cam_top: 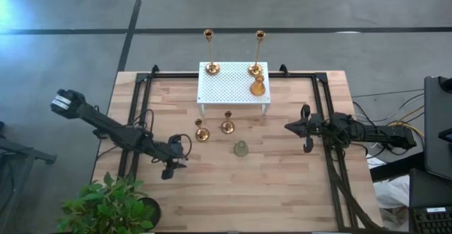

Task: Pick & Place candle stick holders
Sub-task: Put the transparent glass candle holder on the shelf

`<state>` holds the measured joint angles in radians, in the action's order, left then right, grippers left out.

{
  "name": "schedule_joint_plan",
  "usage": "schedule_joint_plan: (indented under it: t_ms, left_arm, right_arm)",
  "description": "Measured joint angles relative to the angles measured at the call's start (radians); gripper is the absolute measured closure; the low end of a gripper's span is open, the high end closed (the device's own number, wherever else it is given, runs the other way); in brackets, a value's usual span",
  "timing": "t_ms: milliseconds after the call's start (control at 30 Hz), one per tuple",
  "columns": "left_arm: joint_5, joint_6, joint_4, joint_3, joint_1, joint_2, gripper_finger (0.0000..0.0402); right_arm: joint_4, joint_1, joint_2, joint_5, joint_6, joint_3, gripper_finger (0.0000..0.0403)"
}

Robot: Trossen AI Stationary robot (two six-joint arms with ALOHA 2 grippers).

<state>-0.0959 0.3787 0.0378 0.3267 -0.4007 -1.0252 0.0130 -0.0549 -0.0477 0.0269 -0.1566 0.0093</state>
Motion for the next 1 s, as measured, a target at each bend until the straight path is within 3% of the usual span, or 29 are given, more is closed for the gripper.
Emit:
schedule_joint_plan:
  t_ms: [333, 600, 1000]
  left_arm:
    - [-0.012, 0.015, -0.004, 0.033, 0.000, 0.001, 0.0259]
    - [-0.015, -0.017, 0.021, 0.138, 0.029, 0.002, 0.0259]
    - [-0.015, -0.150, 0.143, 0.404, 0.260, 0.003, 0.0259]
  right_arm:
    - [0.000, 0.000, 0.000, 0.000, 0.000, 0.000, 0.0394]
    - [0.000, 0.000, 0.000, 0.000, 0.000, 0.000, 0.0394]
    - [0.000, 0.000, 0.000, 0.000, 0.000, 0.000, 0.0394]
